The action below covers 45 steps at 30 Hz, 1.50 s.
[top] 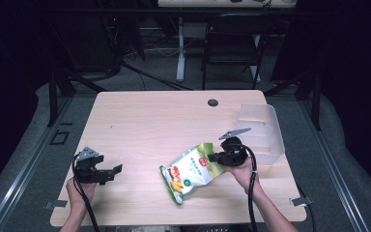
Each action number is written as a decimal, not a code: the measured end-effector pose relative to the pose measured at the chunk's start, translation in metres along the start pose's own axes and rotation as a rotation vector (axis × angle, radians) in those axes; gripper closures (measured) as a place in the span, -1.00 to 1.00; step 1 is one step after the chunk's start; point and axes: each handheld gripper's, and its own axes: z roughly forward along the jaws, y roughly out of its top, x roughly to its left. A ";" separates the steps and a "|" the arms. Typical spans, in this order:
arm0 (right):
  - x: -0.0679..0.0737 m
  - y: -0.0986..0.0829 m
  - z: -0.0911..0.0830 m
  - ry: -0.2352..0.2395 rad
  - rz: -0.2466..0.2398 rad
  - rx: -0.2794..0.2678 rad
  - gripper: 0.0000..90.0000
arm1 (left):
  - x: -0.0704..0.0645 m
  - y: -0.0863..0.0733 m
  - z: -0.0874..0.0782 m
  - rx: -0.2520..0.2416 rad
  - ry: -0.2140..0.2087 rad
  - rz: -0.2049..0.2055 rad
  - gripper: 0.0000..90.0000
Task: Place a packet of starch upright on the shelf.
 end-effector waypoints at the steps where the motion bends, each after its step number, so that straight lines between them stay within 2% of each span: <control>1: 0.001 0.001 -0.001 0.002 -0.001 0.001 1.00 | 0.000 0.000 0.000 -0.001 0.001 0.000 -0.80; 6: 0.004 0.006 -0.004 0.003 -0.020 -0.002 1.00 | 0.001 0.000 0.000 -0.006 0.004 -0.001 -0.80; 7: 0.006 0.010 -0.006 0.007 -0.034 -0.008 1.00 | 0.002 0.000 0.000 0.005 0.003 0.000 -0.80; 14: 0.017 0.025 -0.015 0.025 -0.075 -0.042 1.00 | 0.000 0.000 0.001 -0.003 0.001 -0.002 -0.80; 20: 0.027 0.036 -0.021 0.038 -0.106 -0.047 1.00 | 0.001 0.000 0.001 -0.002 0.002 -0.003 -0.80; 26: 0.033 0.046 -0.027 0.054 -0.124 -0.067 1.00 | 0.000 0.000 0.001 -0.006 0.001 -0.001 -0.80; 34: 0.038 0.056 -0.032 0.052 -0.144 -0.080 1.00 | 0.000 0.001 0.002 -0.002 0.001 0.003 -0.79; 40: 0.042 0.065 -0.036 0.042 -0.178 -0.076 1.00 | 0.001 0.000 0.002 0.001 0.001 -0.001 -0.79; 45: 0.043 0.072 -0.045 0.019 -0.199 -0.086 1.00 | 0.000 0.000 0.001 -0.007 -0.004 0.000 -0.80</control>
